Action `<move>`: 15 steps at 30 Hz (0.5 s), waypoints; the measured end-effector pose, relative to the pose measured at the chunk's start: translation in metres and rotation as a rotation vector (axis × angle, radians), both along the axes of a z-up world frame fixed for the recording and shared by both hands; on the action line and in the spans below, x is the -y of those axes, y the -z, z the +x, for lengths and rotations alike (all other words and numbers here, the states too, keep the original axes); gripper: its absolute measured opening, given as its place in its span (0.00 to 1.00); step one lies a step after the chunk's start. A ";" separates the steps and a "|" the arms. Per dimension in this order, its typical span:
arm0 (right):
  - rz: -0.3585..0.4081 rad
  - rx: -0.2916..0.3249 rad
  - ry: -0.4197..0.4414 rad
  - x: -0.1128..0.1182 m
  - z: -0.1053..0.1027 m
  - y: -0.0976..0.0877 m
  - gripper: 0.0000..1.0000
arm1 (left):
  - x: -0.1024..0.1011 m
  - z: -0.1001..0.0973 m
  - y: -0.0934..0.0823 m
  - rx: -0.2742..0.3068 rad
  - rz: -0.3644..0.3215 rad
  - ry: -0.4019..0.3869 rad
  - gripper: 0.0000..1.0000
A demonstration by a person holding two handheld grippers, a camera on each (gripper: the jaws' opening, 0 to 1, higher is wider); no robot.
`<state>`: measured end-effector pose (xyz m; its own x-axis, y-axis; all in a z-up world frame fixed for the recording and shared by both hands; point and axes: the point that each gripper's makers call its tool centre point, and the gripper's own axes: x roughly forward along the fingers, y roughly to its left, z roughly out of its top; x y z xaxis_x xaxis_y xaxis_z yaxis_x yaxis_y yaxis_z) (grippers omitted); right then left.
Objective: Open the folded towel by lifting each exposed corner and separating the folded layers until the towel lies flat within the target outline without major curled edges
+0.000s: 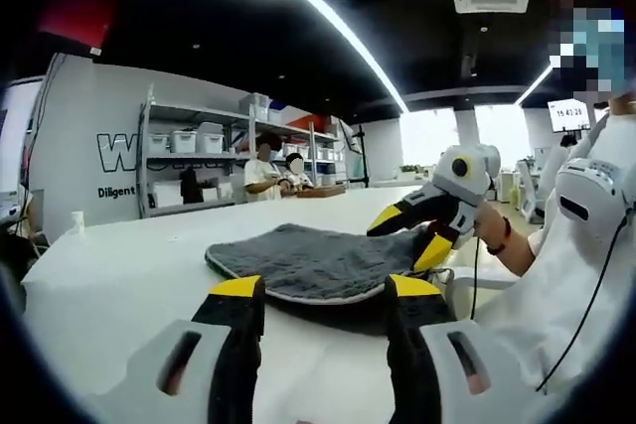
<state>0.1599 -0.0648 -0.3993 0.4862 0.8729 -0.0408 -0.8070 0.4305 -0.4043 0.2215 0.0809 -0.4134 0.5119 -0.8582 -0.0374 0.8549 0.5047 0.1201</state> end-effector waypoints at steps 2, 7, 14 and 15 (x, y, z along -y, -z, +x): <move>-0.013 -0.012 -0.008 -0.004 0.000 0.002 0.32 | 0.000 0.000 0.000 -0.001 0.001 0.000 0.46; -0.042 -0.009 -0.002 -0.015 0.005 0.004 0.34 | 0.003 0.001 0.006 -0.012 0.021 0.008 0.46; -0.078 -0.002 0.010 -0.027 0.011 0.007 0.34 | -0.003 0.001 -0.003 -0.006 -0.009 -0.004 0.47; -0.100 0.005 0.015 -0.031 0.013 0.009 0.34 | -0.004 0.003 0.000 -0.006 0.014 -0.018 0.47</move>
<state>0.1729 -0.0337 -0.4082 0.4997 0.8572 -0.1247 -0.7986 0.4002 -0.4496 0.2248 0.0852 -0.4134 0.5274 -0.8480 -0.0519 0.8461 0.5188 0.1223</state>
